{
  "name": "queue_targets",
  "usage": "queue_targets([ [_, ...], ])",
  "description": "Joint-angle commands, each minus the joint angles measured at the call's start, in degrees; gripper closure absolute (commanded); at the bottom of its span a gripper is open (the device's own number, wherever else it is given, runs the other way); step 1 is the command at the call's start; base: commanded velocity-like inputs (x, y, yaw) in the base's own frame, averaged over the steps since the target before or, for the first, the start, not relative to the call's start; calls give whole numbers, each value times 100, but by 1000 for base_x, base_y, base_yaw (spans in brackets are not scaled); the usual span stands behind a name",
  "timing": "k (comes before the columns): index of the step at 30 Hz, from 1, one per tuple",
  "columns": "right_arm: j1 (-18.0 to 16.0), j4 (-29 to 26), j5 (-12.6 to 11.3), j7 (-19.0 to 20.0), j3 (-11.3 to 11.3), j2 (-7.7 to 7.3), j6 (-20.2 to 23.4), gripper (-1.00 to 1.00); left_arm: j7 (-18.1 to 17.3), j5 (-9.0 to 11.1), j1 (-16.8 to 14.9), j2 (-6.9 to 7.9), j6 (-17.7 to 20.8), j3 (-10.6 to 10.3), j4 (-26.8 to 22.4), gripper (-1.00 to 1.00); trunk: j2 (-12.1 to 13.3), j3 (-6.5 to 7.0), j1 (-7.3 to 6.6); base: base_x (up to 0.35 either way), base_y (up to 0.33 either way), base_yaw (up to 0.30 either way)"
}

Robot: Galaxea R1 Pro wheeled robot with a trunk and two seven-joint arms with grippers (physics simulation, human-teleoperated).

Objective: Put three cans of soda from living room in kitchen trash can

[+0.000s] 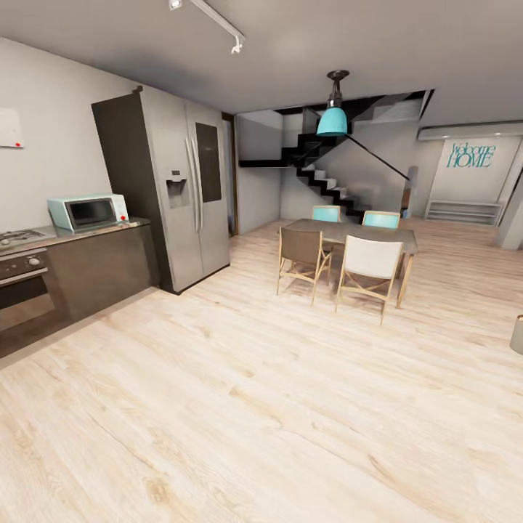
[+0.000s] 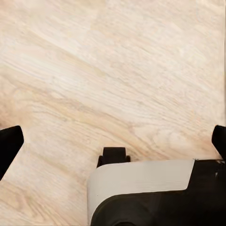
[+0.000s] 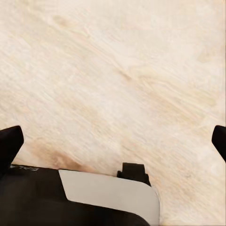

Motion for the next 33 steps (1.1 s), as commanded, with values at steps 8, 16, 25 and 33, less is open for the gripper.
queue_targets([
  [8,-361,-829,1,181,0,-26,1,-100,-1,3,-3,-30,324,18,-1719,-100,0,0,0,0,0,0],
  [16,-411,-2876,-5,189,36,21,377,-100,-1,3,19,-5,1307,-6,-4586,-100,0,0,0,0,0,0],
  [25,-365,-4197,-82,354,-13,-5,659,-100,-5,-31,160,6,1539,-3,-6175,-100,0,0,0,0,0,0],
  [33,-233,-4293,-94,591,-92,-31,516,-100,-16,-43,175,7,645,-12,-5479,-100,0,0,0,0,0,0],
])
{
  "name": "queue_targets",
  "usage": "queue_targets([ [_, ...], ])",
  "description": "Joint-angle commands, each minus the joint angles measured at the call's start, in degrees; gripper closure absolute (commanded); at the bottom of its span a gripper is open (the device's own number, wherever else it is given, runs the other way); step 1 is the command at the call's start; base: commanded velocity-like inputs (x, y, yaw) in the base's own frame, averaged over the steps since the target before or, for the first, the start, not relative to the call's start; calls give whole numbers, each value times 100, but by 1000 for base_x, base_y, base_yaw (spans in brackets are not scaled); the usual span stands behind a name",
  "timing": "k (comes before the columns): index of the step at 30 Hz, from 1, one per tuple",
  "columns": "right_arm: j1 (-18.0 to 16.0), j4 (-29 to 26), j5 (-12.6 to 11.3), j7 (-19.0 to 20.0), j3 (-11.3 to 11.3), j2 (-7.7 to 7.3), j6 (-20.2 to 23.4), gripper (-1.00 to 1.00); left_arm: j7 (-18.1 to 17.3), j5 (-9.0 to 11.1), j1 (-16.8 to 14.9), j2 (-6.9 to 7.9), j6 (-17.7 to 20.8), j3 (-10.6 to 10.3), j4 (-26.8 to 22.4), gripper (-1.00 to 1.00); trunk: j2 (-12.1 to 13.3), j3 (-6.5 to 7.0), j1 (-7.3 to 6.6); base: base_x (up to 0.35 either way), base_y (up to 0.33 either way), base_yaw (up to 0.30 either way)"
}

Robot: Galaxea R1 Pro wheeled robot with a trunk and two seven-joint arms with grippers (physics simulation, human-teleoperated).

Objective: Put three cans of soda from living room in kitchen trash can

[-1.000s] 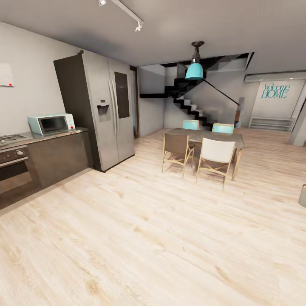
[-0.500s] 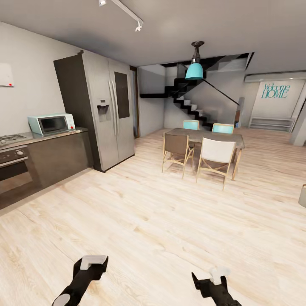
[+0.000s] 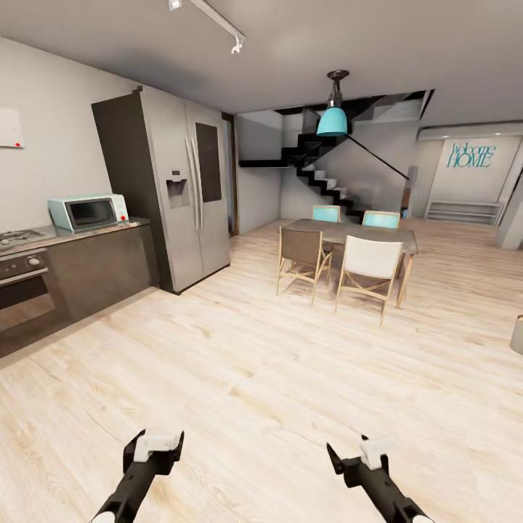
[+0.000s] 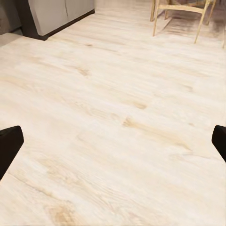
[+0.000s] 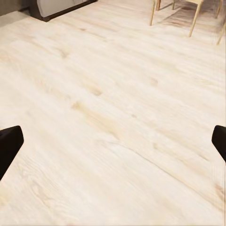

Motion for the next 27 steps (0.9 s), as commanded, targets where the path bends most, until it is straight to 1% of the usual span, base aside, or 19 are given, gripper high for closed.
queue_targets([
  [1,22,5,-1,6,-54,1,-113,-100,-1,-4,1,0,-82,-2,66,-100,0,0,0,0,0,0],
  [2,56,11,-5,18,-174,-1,-306,-100,6,-10,0,0,-154,-3,221,-100,0,0,0,0,0,0],
  [3,83,12,-6,22,-216,-2,-363,-100,8,-6,-1,0,-170,-3,284,-100,0,0,0,0,0,0],
  [4,154,14,-8,28,-305,-5,-458,-100,10,3,-2,-2,-193,-9,401,-100,0,0,0,0,0,0],
  [8,248,20,-9,34,-510,-13,-567,-100,13,15,-4,-2,-223,-12,543,-100,0,0,0,0,0,0],
  [10,296,43,-9,37,-661,-2,-623,-100,15,8,-4,-3,-304,-13,618,-100,0,0,0,0,0,0],
  [15,309,123,-4,38,-689,8,-638,-100,15,6,-6,-6,-368,-13,677,-100,0,0,0,0,0,0],
  [19,313,212,-2,38,-687,19,-642,-100,22,-7,-12,-9,-388,-20,861,-100,0,0,0,46,0,0],
  [27,313,368,39,38,-651,44,-643,-100,24,-24,-21,-9,-392,-25,939,-100,0,0,0,207,0,0],
])
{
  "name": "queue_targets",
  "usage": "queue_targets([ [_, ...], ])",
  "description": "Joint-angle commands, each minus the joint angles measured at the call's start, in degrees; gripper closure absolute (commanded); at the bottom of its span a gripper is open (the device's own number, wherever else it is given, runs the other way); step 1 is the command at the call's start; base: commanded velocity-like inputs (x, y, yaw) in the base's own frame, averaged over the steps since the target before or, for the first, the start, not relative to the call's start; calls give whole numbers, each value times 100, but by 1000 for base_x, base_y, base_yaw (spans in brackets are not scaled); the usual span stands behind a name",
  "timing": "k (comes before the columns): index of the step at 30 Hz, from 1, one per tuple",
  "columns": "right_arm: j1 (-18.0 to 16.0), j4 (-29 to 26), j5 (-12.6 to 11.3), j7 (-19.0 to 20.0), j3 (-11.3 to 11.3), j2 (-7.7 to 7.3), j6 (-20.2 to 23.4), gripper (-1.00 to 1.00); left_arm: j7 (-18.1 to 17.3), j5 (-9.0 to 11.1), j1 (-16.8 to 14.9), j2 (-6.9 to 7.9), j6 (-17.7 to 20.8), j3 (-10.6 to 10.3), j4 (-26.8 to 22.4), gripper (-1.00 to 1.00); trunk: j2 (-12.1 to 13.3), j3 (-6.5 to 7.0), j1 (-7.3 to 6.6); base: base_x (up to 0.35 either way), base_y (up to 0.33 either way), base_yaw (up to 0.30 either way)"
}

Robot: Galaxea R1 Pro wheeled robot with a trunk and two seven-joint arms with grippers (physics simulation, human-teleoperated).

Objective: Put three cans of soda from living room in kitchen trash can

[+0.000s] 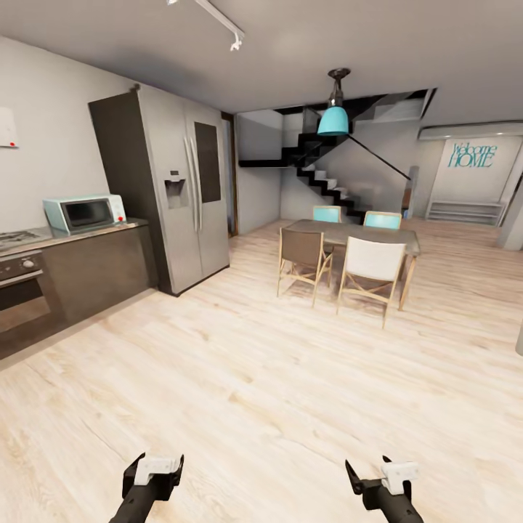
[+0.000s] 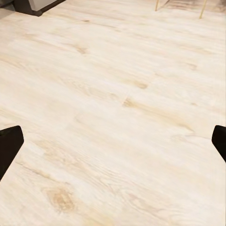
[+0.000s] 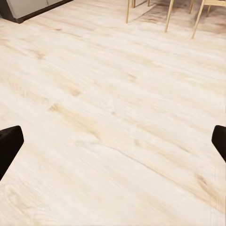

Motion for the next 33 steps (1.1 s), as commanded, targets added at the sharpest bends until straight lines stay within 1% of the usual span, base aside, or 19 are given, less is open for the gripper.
queue_targets([
  [1,0,17,4,0,1,1,0,-100,0,0,0,0,0,-2,1,-100,0,0,0,260,0,0],
  [27,0,170,19,0,4,2,5,-100,0,7,-1,0,0,3,3,-100,0,0,0,302,0,0],
  [33,0,215,21,0,-4,3,1,-100,0,13,-1,0,0,3,4,-100,0,0,0,128,0,-26],
])
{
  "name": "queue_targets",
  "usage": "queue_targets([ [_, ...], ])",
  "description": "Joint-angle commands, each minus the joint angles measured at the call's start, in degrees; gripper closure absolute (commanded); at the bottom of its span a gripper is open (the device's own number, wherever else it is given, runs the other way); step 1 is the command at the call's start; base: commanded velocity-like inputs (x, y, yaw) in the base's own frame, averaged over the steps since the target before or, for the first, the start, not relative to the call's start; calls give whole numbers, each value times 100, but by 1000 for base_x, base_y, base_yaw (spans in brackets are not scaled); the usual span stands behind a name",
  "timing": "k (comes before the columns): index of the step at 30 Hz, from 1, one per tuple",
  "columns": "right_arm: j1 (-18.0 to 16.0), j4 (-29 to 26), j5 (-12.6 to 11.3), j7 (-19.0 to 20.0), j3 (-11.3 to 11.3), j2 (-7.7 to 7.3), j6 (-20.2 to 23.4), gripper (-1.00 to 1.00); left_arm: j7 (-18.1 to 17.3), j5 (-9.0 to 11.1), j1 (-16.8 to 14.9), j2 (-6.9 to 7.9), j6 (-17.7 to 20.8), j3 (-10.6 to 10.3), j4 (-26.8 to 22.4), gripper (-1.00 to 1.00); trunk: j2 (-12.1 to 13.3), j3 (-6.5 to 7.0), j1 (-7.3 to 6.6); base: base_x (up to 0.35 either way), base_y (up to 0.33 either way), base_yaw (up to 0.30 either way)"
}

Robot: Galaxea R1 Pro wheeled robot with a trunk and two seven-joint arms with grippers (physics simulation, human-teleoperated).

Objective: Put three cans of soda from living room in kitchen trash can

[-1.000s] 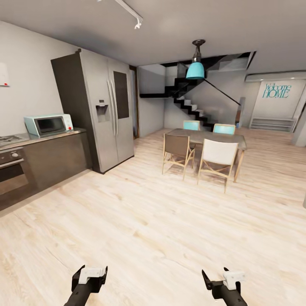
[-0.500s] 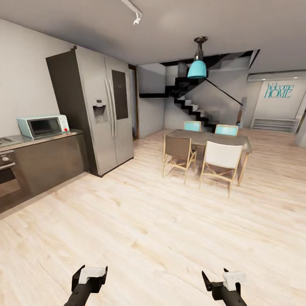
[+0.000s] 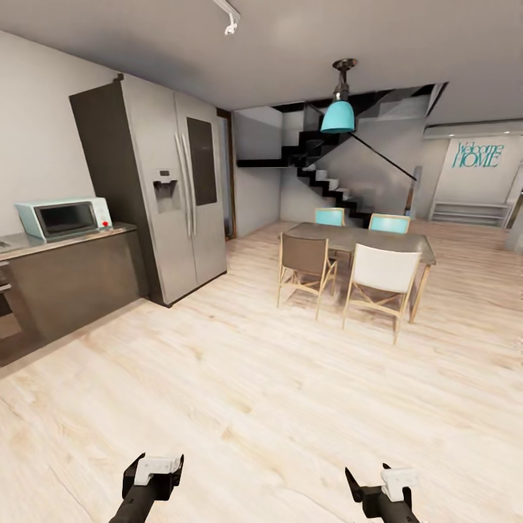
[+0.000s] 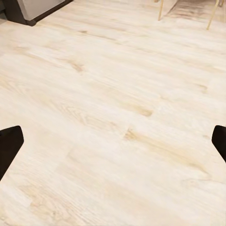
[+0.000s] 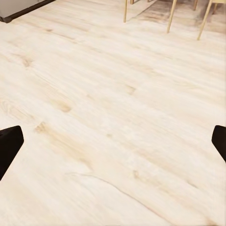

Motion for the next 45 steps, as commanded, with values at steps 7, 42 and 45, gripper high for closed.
queue_targets([
  [7,-2,14,-8,0,-4,0,3,-100,0,10,0,0,0,0,-1,-100,0,0,0,13,0,-202],
  [42,-9,102,-61,0,-15,-1,9,-100,0,-5,0,0,-2,-2,-1,-100,0,-44,0,0,0,-177],
  [45,-9,115,-61,0,-24,-2,8,-100,0,-5,0,0,0,-1,2,-100,0,-68,0,0,0,-105],
])
